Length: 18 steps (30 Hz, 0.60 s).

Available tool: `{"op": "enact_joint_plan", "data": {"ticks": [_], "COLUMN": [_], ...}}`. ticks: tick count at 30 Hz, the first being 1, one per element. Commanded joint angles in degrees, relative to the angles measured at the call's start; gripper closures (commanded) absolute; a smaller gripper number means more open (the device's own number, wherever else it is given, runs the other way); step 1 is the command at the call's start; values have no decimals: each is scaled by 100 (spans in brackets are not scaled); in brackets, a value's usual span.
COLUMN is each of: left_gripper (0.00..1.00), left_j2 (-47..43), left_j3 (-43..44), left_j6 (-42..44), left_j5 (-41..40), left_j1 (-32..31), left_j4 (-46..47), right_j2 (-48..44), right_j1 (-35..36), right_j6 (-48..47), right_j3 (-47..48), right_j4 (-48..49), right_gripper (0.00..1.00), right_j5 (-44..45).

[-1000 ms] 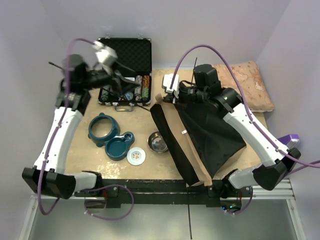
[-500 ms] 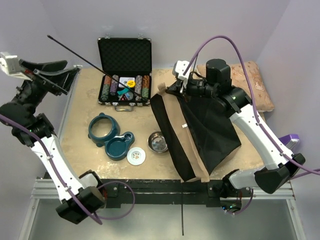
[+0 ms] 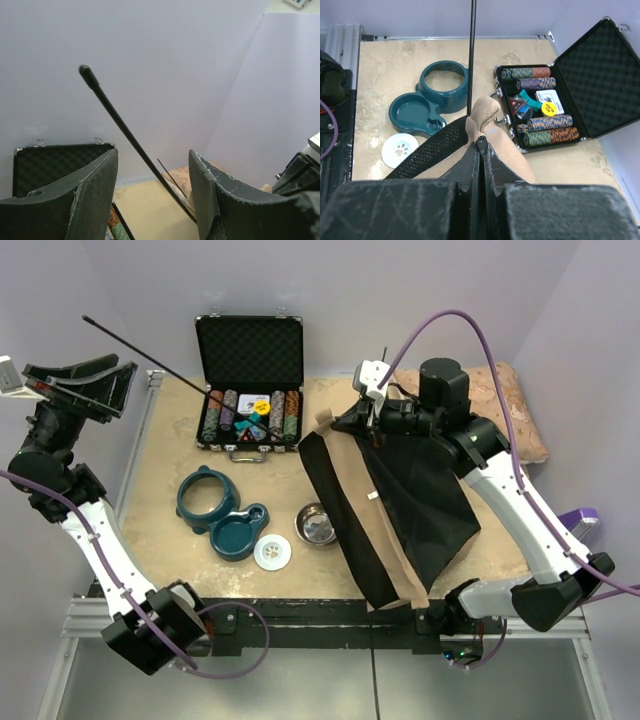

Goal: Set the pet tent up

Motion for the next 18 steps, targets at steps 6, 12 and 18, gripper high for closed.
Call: {"op": "enact_joint_plan", "data": {"ticks": [6,12,18], "left_gripper": [47,59,100], "left_j2": [384,481,323], "left_j3": [184,281,553], "left_j6": [400,629,1874], "left_j5": [-1065,-1399,-1426], "left_j1": [-553,-983,-1528], "left_j4": [396,510,-251], "right_j2": [-218,-139,-51], "right_j1": [-11,-11,-11], "right_j6": [25,-98,-90], "right_j3": [101,197,311], "right_j4": [277,146,102], "right_gripper": [100,100,100], "right_j5": [-403,-420,-482]}}
